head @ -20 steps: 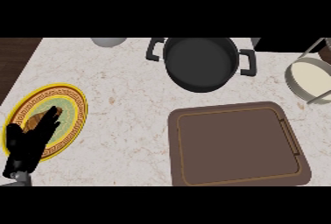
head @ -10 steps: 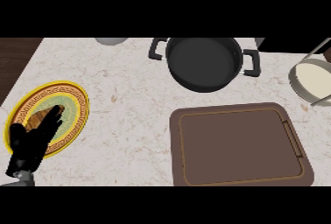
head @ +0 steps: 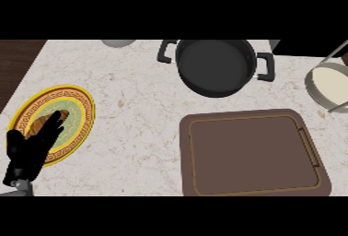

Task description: Pick the bell pepper from the tray and place it in the tiered basket

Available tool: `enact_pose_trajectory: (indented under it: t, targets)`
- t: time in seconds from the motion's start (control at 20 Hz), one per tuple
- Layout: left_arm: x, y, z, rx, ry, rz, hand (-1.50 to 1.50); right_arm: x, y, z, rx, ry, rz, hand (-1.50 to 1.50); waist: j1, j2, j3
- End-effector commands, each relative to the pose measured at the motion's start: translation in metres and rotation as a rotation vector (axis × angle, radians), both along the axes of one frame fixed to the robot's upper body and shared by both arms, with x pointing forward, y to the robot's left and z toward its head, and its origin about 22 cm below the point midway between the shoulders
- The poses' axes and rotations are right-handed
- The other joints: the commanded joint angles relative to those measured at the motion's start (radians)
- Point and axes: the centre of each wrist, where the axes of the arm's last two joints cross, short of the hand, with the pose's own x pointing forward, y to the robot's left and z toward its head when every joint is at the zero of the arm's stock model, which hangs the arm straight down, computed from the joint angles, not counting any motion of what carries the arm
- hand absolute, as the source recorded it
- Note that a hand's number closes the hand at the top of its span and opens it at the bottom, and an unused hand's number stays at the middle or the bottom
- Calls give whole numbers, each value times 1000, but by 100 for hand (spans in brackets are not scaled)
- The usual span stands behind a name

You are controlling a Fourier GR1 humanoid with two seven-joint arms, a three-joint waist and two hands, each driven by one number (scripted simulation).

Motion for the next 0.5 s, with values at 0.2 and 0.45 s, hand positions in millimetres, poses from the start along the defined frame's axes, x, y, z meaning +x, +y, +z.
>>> enact_pose_trajectory:
  t: [0.2, 0.45]
  targets:
    - [6, 2, -3, 3, -15, -7, 0, -1, -15, -10, -27, 139, -42, 150, 6, 6, 0]
    - [1, -3, 3, 9, 0, -8, 0, -5, -27, -39, 105, 397, -257, -150, 16, 4, 1]
